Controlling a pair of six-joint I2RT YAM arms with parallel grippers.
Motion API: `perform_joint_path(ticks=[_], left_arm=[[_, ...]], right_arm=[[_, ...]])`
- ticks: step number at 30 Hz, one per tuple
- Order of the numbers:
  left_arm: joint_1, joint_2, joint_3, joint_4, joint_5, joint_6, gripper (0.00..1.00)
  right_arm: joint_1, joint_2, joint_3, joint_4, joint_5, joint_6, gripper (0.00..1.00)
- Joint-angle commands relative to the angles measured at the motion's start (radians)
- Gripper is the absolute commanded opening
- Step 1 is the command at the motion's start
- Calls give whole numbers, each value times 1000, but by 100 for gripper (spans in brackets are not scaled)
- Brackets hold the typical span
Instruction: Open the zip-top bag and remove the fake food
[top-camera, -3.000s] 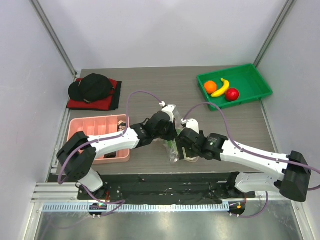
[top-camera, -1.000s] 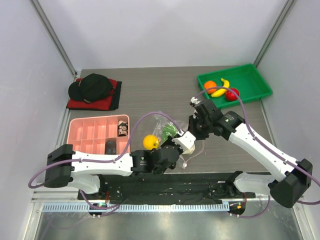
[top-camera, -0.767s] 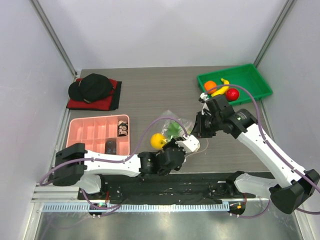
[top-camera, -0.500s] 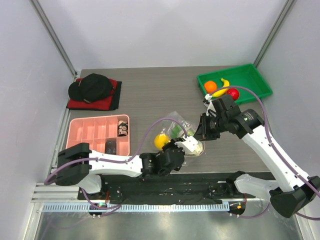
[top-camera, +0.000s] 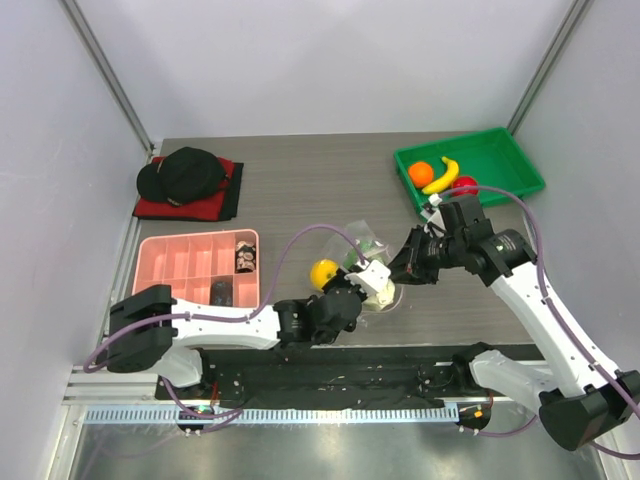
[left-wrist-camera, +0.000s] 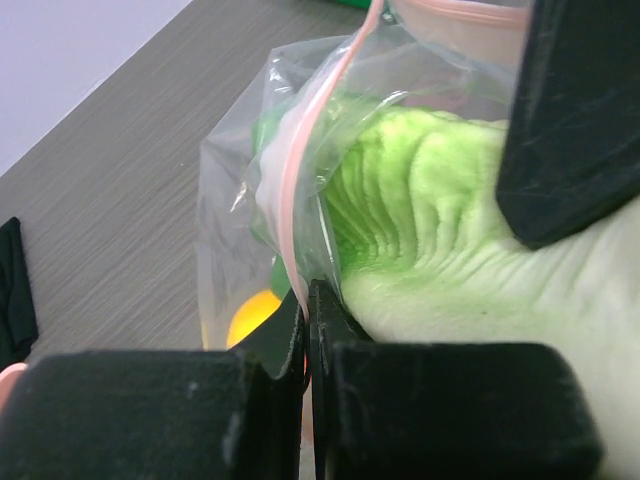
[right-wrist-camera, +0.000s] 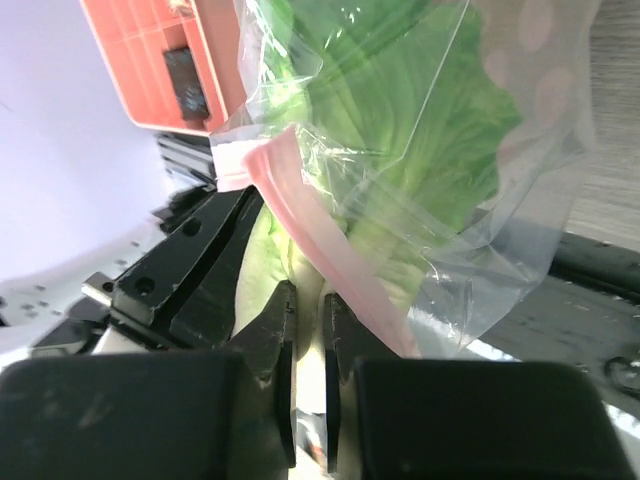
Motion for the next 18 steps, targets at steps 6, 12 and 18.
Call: perform_joint_path(ticks=[6, 12, 18], left_arm=[[94, 36, 22, -7, 3, -53, 0], [141, -52, -19, -12, 0, -53, 0], [156, -199, -132, 69, 82, -62, 0]], right_arm=[[4, -180, -20, 131, -343, 269, 1], [4, -237, -8, 118, -374, 182, 1], [5, -225, -34, 39, -349, 1, 1]])
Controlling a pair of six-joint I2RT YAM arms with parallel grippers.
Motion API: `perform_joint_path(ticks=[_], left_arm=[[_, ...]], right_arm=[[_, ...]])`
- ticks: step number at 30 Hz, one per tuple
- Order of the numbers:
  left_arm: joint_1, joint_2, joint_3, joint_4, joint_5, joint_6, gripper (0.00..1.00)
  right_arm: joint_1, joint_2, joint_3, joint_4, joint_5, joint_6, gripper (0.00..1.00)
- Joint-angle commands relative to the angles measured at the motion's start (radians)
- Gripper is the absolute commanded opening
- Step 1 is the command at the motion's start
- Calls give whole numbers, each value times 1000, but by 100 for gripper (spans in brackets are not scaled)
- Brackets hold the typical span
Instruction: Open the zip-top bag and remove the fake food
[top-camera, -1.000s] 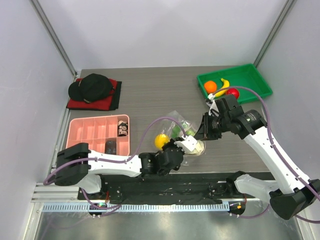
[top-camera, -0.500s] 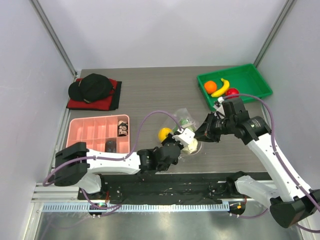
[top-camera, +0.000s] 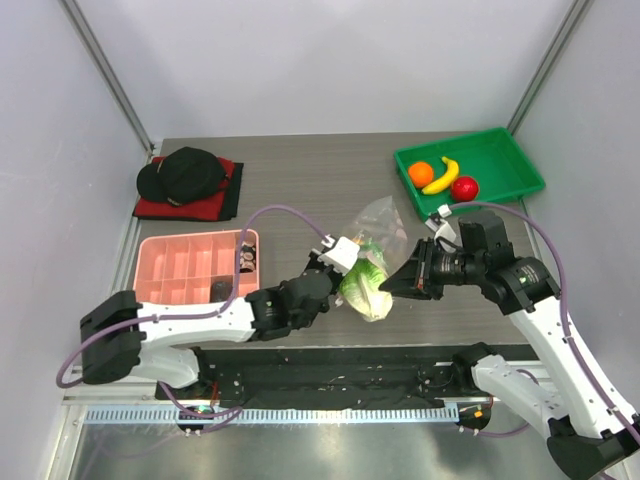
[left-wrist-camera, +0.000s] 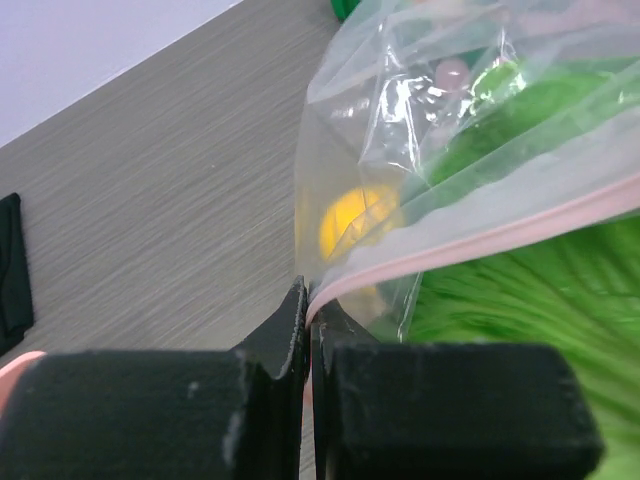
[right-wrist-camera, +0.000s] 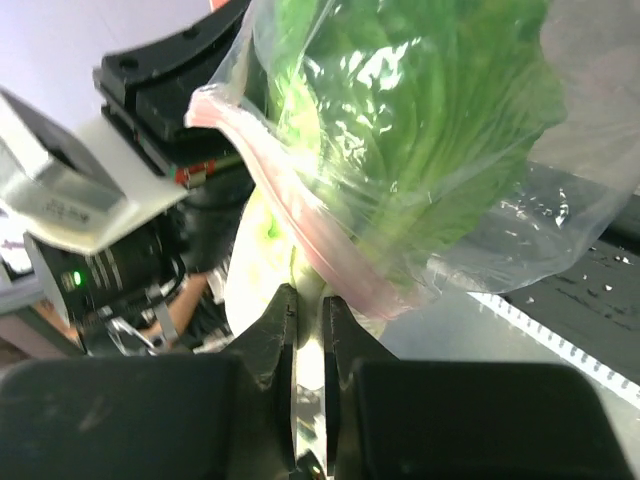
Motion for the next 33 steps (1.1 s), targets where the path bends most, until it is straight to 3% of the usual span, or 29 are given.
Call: perform_joint_path(ticks=[1, 6, 9, 11, 14, 20, 23, 28, 33], left_arm=[[25, -65, -61, 0, 11, -13, 0], [109, -66, -14, -105, 13, -75, 0], [181, -53, 26, -155, 117, -117, 0], [182, -50, 48, -171, 137, -100, 0], [182, -113, 22, -104, 243, -103, 0], [180, -99, 68, -143, 315, -108, 0], [192, -93, 69, -157, 412, -128, 0], [279, -85, 155, -300, 493, -298, 0], [330, -70, 242, -457, 502, -333, 0]], right_arm=[[16, -25, 45, -12, -198, -136, 2], [15, -31, 116, -114, -264, -250, 1], [65, -52, 114, -135, -302, -284, 1], [76, -54, 111, -171, -250, -311, 1], [75, -45, 139, -201, -250, -356, 1], [85, -66, 186, -38, -357, -313, 1], [112, -91, 223, -15, -356, -331, 1], [125, -114, 215, -90, -302, -446, 2], [147, -117, 149, -179, -212, -515, 1]])
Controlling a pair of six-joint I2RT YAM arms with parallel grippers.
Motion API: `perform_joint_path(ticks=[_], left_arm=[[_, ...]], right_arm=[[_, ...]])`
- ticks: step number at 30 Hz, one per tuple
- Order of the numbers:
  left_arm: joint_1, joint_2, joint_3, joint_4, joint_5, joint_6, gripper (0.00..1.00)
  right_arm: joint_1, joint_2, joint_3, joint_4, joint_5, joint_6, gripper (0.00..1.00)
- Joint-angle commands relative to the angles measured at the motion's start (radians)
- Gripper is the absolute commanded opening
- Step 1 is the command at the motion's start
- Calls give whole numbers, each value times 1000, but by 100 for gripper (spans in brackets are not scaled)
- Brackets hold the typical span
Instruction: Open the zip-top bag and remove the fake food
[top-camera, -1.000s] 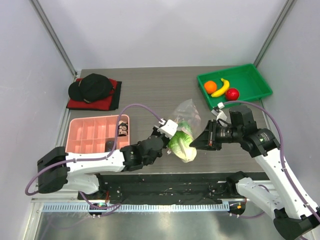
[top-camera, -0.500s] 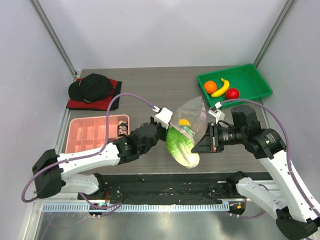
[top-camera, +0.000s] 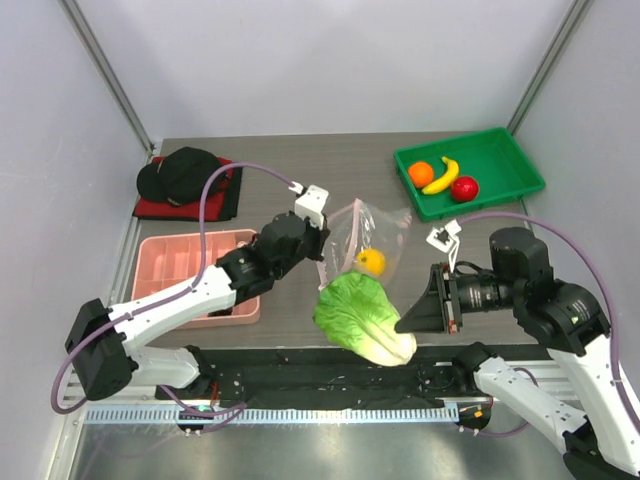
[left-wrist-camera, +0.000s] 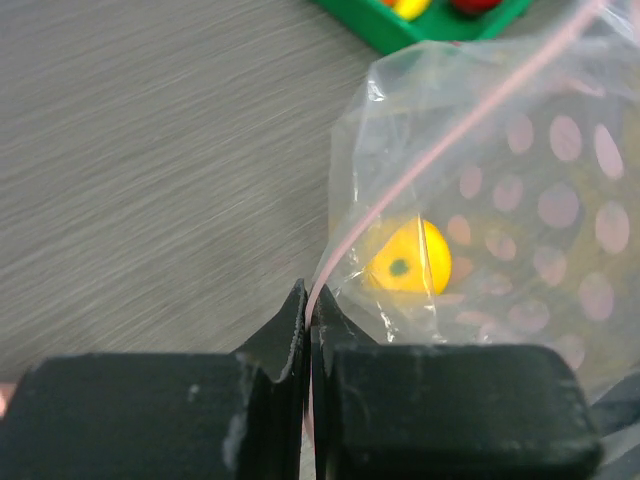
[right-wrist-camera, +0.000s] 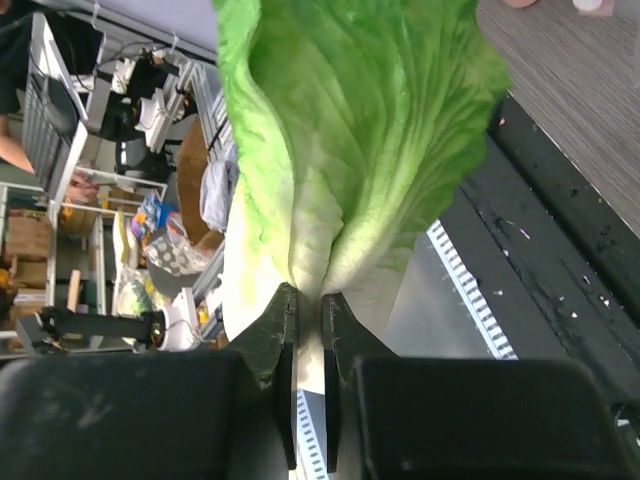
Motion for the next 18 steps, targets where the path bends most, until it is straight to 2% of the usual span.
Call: perform_joint_path(ticks=[1, 4, 6, 7, 10, 11, 14, 18], left_arm=[[45, 21, 98, -163, 12, -70, 0], [51, 44, 142, -230, -48, -74, 0], [55, 42, 155, -276, -112, -70, 0], [65, 38, 153, -299, -138, -76, 0], [81, -22, 144, -343, -180, -77, 0], [81, -37, 144, -352, -186, -70, 0], [80, -82, 171, -407, -172, -61, 0], [80, -117, 181, -426, -120, -59, 0]], right_arm=[[24, 2, -24, -80, 72, -102, 2], [23, 24, -13, -85, 166, -99, 1], [24, 39, 22, -7, 251, -29, 2], [24, 53, 45, 0, 398, -14, 2], [23, 114, 162, -11, 679, 3, 1], [21, 130, 188, -8, 848, 3, 1], [23, 199, 271, 32, 1127, 13, 1], [10, 312, 312, 142, 1322, -10, 1]])
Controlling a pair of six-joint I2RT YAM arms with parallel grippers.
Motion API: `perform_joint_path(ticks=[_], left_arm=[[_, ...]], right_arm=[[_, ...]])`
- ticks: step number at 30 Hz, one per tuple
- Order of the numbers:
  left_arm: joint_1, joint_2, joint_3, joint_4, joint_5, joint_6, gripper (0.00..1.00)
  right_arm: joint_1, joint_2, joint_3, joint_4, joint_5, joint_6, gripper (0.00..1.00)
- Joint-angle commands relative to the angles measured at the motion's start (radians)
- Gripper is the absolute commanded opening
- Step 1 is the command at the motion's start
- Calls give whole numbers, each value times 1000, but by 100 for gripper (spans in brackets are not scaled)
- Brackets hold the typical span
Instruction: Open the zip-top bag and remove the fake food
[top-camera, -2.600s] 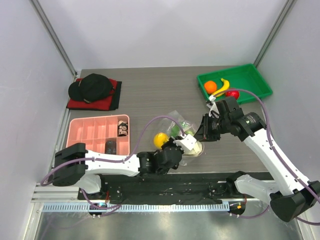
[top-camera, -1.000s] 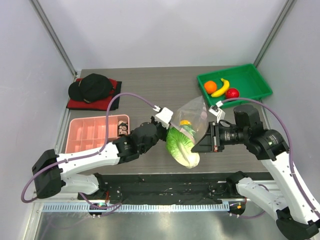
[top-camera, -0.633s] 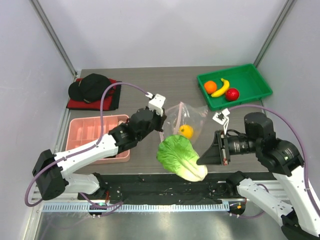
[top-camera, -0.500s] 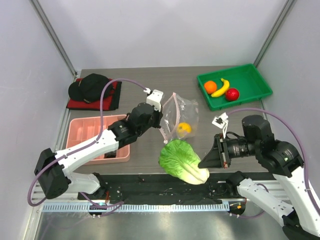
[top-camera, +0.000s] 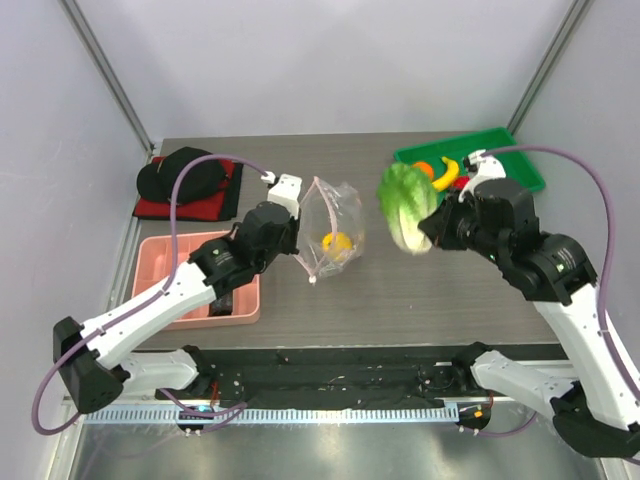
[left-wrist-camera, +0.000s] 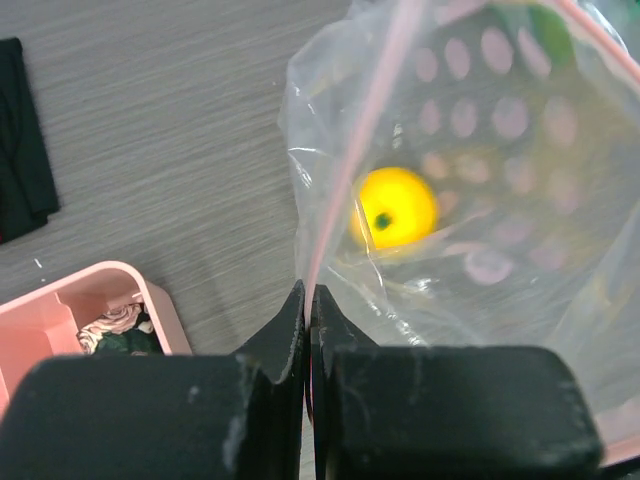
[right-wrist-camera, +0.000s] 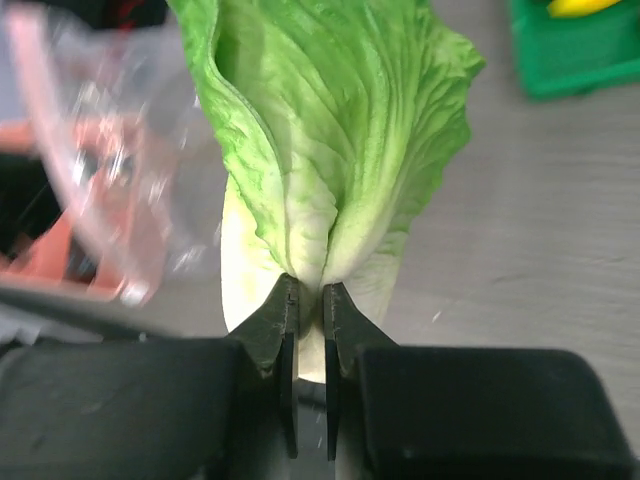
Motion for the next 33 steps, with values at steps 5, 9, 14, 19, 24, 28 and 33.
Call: perform_joint_path(ticks=[5, 9, 14, 19, 24, 28, 33], left_arm=[[1, -57, 48, -13, 76, -2, 0], [3, -34, 66, -7, 119, -13, 0], [3, -3, 52, 22, 182, -36, 0], [3, 15, 23, 62, 239, -59, 0], [3, 20, 6, 65, 250, -66, 0], [1, 25, 0, 85, 268, -77, 0], [3, 54, 23, 123, 294, -102, 0]], right_arm=[[-164, 286, 94, 311, 529, -106, 1], [-425, 456, 108, 445, 396, -134, 1], [-657, 694, 204, 583, 282, -124, 1], [-681, 927, 337, 614, 261, -176, 3], [-685, 1081, 509, 563, 268, -236, 69], [-643, 1138, 633, 359, 388, -192, 92], [-542, 946, 459, 313, 428, -114, 98]])
